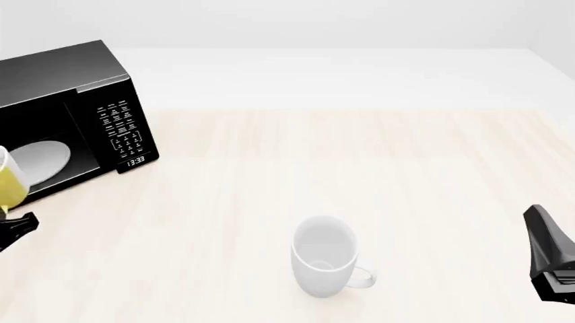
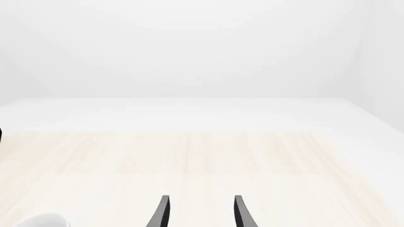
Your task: Put the yellow and white mug in the microwave and close it.
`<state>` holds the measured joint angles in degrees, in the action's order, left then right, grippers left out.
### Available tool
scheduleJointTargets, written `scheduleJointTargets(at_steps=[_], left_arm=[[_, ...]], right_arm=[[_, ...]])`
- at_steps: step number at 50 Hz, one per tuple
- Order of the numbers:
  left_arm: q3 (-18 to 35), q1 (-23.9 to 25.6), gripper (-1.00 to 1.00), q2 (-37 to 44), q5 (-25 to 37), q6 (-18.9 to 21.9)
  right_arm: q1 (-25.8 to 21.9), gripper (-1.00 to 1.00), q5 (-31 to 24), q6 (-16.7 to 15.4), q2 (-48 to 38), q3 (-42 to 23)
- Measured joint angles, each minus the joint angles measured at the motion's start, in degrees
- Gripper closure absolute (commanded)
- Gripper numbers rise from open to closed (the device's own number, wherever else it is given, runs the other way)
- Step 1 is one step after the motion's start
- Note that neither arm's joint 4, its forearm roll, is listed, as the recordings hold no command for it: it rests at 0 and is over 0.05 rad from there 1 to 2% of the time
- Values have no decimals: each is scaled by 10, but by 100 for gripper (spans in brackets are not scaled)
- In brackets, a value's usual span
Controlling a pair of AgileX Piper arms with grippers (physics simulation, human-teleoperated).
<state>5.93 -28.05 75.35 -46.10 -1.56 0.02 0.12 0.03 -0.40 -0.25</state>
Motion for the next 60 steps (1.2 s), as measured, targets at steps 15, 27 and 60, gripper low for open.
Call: scheduleJointTargets(at_steps=[15, 27, 60], left_arm=[[39, 3, 100, 74, -21, -5], [70, 3, 100, 107, -21, -13], [155, -3, 100, 203, -4, -39]], right_arm=[[0, -100, 0, 0, 0, 0], [0, -100, 0, 0, 0, 0], [0, -100, 0, 0, 0, 0]])
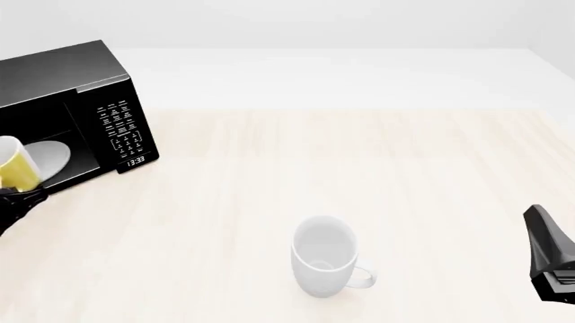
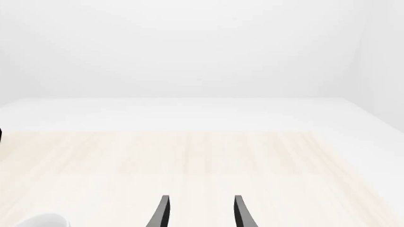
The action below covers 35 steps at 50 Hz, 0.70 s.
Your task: Put the yellow and white mug in the microwave and close it.
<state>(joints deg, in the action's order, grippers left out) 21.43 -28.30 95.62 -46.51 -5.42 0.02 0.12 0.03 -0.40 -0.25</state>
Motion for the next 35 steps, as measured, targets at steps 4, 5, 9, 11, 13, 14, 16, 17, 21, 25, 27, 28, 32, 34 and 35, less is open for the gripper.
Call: scheduleJointTargets(at_steps=[4, 5, 9, 11, 13, 14, 16, 17, 21, 25, 27, 28, 32, 34, 35], left_arm=[[9, -1, 100, 4, 5, -4], [11, -2, 100, 6, 6, -5], [20, -3, 100, 11, 9, -8], [24, -3, 100, 14, 12, -10], [29, -3, 100, 17, 14, -11], [32, -3, 100, 19, 15, -12], [38, -3, 100, 22, 18, -14], [41, -3, 100, 24, 20, -15], [53, -3, 100, 30, 26, -19], [64, -2, 100, 34, 33, -23], [70, -2, 100, 34, 36, -25], [72, -2, 100, 34, 37, -25], [82, -2, 100, 35, 44, -29], [87, -2, 100, 35, 46, -30], [89, -2, 100, 35, 48, -31]], right_arm=[[0, -100, 0, 0, 0, 0], [0, -100, 0, 0, 0, 0], [0, -100, 0, 0, 0, 0], [0, -100, 0, 0, 0, 0], [0, -100, 0, 0, 0, 0], [0, -100, 0, 0, 0, 0], [0, -100, 0, 0, 0, 0], [0, -100, 0, 0, 0, 0], [0, -100, 0, 0, 0, 0], [0, -100, 0, 0, 0, 0], [0, -100, 0, 0, 0, 0], [0, -100, 0, 0, 0, 0], [0, -100, 0, 0, 0, 0], [0, -100, 0, 0, 0, 0], [0, -100, 0, 0, 0, 0]])
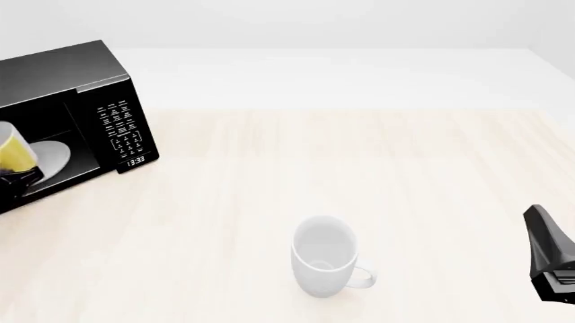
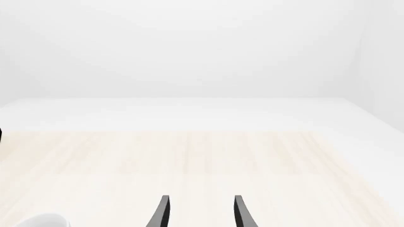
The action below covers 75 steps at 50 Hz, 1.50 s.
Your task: Put the yellow and white mug in the microwave and close it.
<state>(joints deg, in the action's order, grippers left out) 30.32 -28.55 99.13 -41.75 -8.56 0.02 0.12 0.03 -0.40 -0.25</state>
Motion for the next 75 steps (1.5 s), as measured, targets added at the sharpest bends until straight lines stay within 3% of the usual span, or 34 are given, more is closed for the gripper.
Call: scheduleJointTargets(at_steps=[33, 60, 61, 75], left_arm=[[77, -8, 100, 63, 24, -18], [103, -5, 100, 92, 20, -16], [104, -5, -100, 92, 20, -15], [115, -8, -100, 131, 39, -6]], right_arm=[[0, -100, 0, 0, 0, 0], [0, -100, 0, 0, 0, 0], [0, -100, 0, 0, 0, 0], [0, -100, 0, 0, 0, 0]])
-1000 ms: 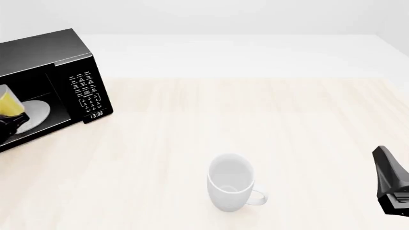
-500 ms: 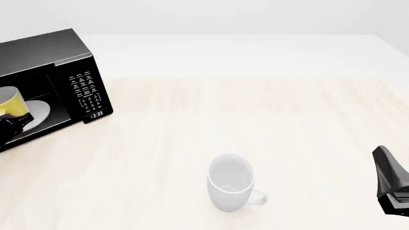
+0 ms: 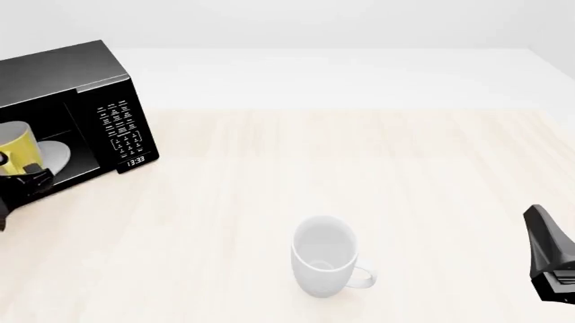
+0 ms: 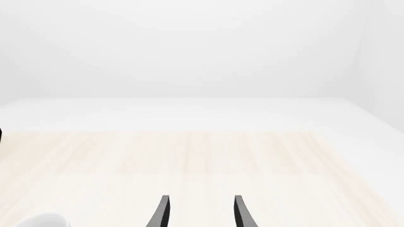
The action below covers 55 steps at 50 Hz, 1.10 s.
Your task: Put the yellow and white mug in the microwave and close it.
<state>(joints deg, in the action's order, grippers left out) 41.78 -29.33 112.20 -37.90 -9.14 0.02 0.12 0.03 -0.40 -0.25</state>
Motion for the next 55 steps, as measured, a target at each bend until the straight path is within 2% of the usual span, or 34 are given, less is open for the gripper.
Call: scheduleJointTargets(at_steps=[14, 26, 40, 55], left_arm=[[-2, 4, -100, 1, 3, 6], [-34, 17, -100, -21, -11, 17], [-88, 19, -100, -77, -27, 32], [-131, 28, -100, -166, -11, 35]], right_arm=[[0, -100, 0, 0, 0, 0], [0, -100, 0, 0, 0, 0], [0, -100, 0, 0, 0, 0], [0, -100, 0, 0, 0, 0]])
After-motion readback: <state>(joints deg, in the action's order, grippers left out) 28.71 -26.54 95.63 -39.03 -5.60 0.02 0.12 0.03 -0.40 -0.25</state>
